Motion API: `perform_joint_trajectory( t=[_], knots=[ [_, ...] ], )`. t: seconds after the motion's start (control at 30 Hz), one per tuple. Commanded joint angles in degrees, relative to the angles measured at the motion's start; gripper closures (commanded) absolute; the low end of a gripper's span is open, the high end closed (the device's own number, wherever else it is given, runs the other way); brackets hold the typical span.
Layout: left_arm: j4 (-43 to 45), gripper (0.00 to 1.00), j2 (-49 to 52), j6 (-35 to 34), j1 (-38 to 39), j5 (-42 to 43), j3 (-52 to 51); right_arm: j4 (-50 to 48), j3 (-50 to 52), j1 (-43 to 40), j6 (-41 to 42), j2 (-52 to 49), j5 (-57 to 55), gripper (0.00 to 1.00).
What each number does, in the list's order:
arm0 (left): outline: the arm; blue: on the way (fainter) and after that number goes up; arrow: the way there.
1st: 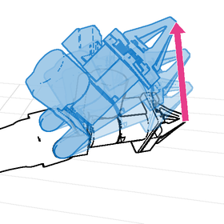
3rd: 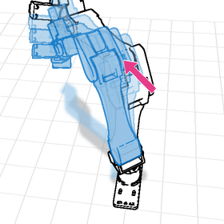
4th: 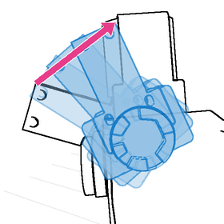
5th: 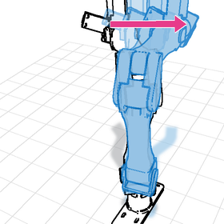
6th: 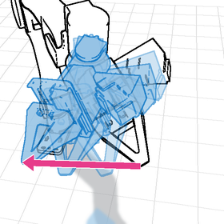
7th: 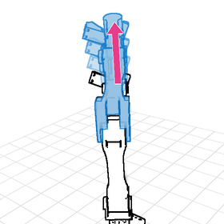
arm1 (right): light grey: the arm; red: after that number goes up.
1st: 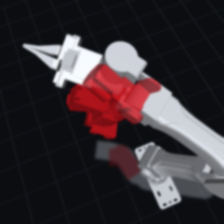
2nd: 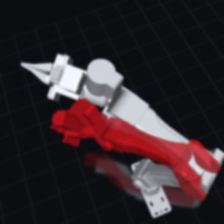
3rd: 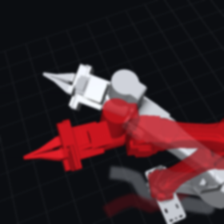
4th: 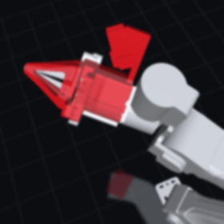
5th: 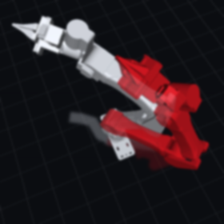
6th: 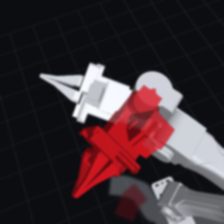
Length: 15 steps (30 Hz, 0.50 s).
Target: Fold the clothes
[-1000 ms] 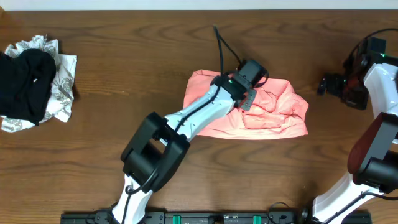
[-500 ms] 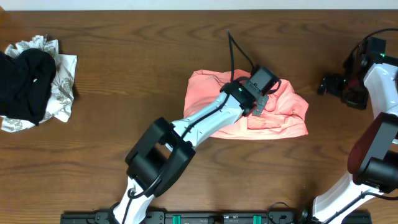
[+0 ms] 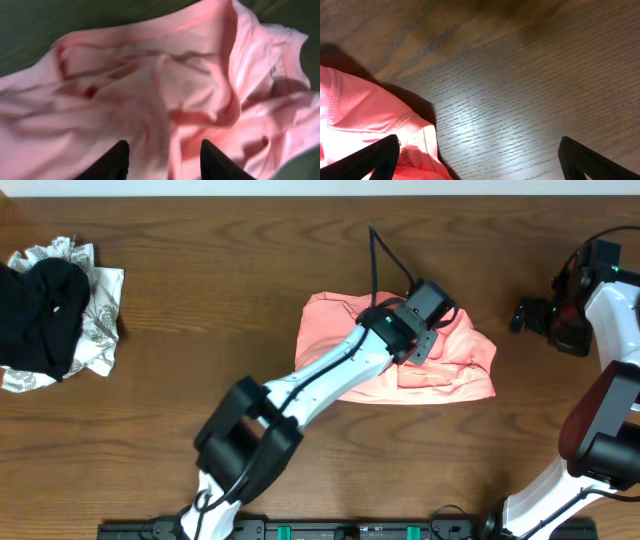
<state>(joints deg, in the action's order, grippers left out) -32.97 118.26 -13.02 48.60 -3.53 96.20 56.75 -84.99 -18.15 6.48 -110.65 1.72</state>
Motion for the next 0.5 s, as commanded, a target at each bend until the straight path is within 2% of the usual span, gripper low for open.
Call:
perform_joint_trajectory(
  t=[0.0,0.1,0.2,0.33,0.47],
  knots=[
    [-4.92,0.53,-3.85,0.68,-0.04,-7.98,1.55,0.02,0.37,0.22,0.76,0.5,0.28,0.01],
    [-10.95,0.52,-3.34,-2.43,-0.59,-13.51,1.51,-0.07,0.37,0.22,0.79,0.5,0.31,0.01],
    [-14.19,0.52,-2.82,-7.96,-2.36,-13.49,0.52,-0.13,0.37,0.22,0.76,0.5,0.72,0.01],
    [-12.79,0.53,-2.62,-12.7,-5.01,-13.14,-2.45,-0.2,0.37,0.22,0.76,0.5,1.57,0.01],
    [-10.36,0.53,-2.54,-13.25,-7.23,-7.17,-4.66,-0.17,0.37,0.22,0.74,0.5,1.55,0.01]
  ],
)
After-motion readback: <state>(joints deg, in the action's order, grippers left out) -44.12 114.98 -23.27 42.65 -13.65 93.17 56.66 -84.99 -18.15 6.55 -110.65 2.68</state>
